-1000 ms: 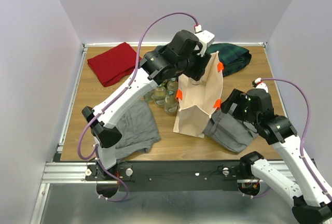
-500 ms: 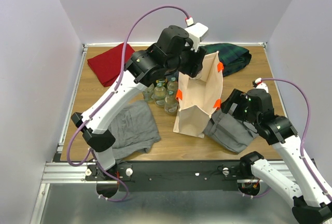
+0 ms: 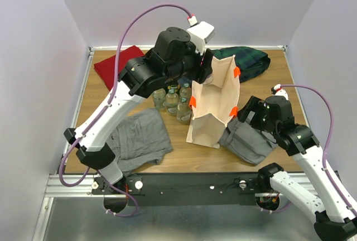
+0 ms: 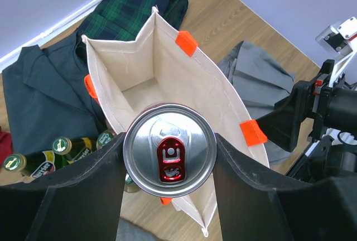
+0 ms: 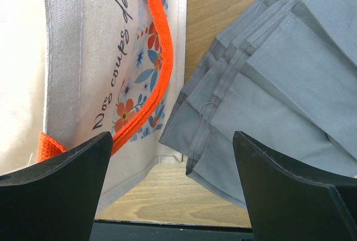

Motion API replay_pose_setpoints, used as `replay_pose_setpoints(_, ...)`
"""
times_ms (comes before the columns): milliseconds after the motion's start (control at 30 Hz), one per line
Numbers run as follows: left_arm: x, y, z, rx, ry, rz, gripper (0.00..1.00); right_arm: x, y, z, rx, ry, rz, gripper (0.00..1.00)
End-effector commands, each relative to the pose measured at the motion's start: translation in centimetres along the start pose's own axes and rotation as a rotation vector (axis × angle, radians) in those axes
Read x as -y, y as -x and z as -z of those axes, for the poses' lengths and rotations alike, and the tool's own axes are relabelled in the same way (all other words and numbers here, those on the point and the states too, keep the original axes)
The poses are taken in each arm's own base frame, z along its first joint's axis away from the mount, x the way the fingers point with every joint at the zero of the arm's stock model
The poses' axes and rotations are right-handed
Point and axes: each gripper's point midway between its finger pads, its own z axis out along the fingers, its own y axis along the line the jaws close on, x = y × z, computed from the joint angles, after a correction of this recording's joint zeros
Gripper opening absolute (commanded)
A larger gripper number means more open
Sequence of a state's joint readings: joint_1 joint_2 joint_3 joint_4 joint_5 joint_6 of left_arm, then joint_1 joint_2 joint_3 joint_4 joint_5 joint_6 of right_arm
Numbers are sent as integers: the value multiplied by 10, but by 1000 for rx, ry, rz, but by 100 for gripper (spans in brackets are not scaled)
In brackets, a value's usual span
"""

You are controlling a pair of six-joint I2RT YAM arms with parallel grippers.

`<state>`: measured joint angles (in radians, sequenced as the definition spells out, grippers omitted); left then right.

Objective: Take the beverage out of the canvas bag
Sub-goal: Place the drink at the center of the board.

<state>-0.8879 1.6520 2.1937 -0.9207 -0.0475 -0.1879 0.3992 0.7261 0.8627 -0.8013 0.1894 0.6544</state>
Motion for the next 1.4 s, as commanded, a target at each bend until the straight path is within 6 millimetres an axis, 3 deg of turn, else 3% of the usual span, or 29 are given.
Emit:
replay_pose_setpoints(0, 0, 41, 32, 160, 12, 8, 0, -2, 1, -1, 12, 11, -1, 97)
replay_pose_setpoints(767, -36, 32, 86, 237, 181, 37, 0, -2, -3, -5, -10, 7, 3, 97)
replay_pose_setpoints(1367, -57, -47, 81, 153, 276, 160, 0, -5, -8, -7, -38, 24, 17, 97)
